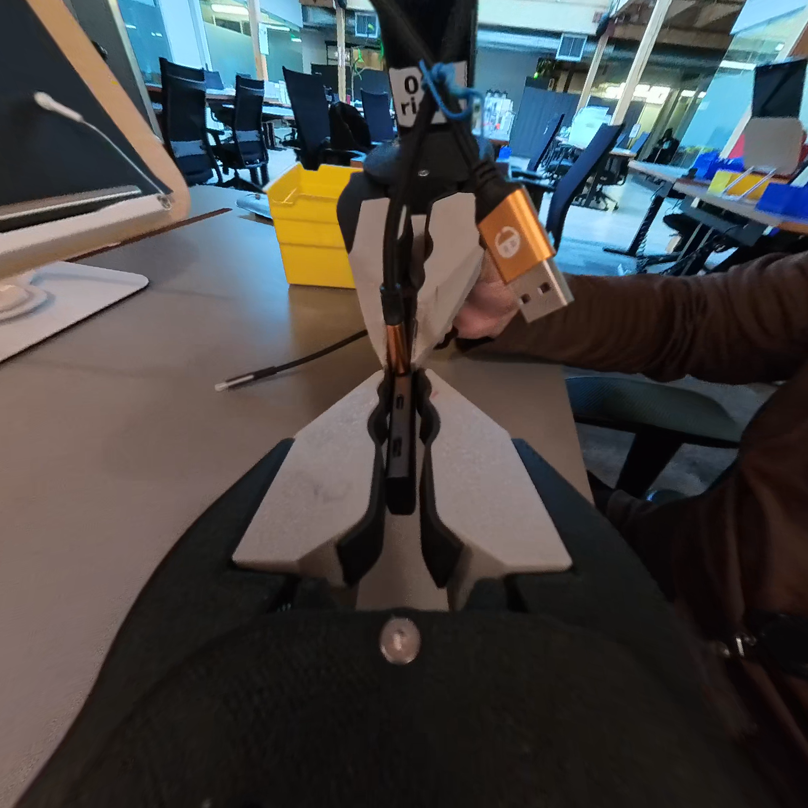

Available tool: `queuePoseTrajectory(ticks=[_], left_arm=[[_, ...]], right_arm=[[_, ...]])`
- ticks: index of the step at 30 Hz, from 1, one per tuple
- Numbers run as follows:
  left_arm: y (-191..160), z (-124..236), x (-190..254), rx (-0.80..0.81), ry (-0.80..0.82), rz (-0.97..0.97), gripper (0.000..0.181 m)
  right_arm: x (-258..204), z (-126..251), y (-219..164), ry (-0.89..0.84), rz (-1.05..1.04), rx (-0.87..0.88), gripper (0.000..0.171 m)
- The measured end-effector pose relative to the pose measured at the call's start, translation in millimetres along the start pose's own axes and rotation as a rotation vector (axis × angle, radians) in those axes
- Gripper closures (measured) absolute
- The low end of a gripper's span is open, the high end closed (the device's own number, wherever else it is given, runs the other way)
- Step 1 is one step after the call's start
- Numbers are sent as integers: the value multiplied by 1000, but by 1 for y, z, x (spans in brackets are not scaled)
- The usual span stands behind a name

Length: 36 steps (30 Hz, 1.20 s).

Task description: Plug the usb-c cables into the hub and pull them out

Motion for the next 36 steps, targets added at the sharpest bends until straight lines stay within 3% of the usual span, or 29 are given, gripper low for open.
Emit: queuePoseTrajectory(ticks=[13,20,29,36], left_arm=[[3,15,-14,124,-37,162,173],[3,17,-12,139,-54,189,174],[-2,11,-12,106,-132,246,173],[0,14,-19,159,-145,299,173]], right_arm=[[15,-12,1,96,-262,263,170],[2,-11,10,-119,-43,146,159],[-9,-11,14,-192,90,57,166],[10,-14,11,-35,-242,242,170]])
Point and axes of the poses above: each gripper's, where its closed fingertips meet, z back along the fingers, y out of its top, x = y × z across the jaws, the point moved 9 cm from there along z, back along the fingers, and after that the axes turned 7 degrees about -x, right-handed, at the moved point
